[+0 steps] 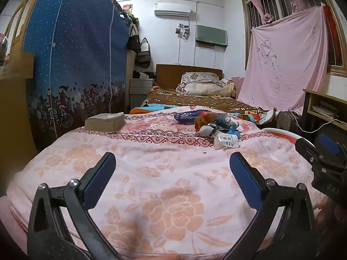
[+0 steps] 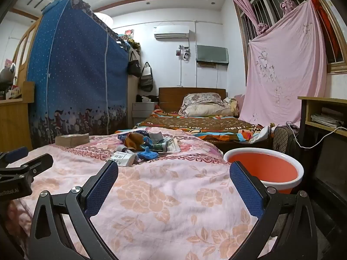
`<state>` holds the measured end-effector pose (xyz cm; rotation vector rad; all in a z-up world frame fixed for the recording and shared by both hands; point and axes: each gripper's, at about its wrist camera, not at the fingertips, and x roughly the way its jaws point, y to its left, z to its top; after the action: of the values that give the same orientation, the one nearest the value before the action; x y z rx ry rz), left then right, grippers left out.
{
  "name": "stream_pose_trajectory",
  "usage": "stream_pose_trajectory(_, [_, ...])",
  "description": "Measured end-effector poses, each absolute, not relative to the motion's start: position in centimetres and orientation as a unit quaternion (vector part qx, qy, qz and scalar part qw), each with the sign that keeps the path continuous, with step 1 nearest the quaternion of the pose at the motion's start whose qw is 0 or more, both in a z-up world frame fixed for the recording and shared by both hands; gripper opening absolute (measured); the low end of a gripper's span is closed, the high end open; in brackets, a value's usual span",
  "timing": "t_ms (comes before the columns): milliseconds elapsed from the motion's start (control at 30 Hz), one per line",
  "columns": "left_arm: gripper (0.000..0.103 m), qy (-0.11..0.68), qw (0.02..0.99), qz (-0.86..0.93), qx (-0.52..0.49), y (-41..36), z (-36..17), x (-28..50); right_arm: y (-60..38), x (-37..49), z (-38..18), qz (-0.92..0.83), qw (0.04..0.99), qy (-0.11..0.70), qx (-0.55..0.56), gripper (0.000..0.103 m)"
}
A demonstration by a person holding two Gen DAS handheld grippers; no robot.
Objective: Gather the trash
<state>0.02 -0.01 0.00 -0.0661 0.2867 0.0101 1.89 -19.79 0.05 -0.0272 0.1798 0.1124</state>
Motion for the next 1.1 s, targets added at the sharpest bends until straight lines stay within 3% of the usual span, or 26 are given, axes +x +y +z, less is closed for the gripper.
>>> stream_pose_trajectory(1100, [0.092, 0.139, 0.990, 0.005, -0.036, 0.02, 0.01, 0.04, -19.95, 1.85, 0.11, 0.056, 0.994, 0.092, -0.014, 0.103])
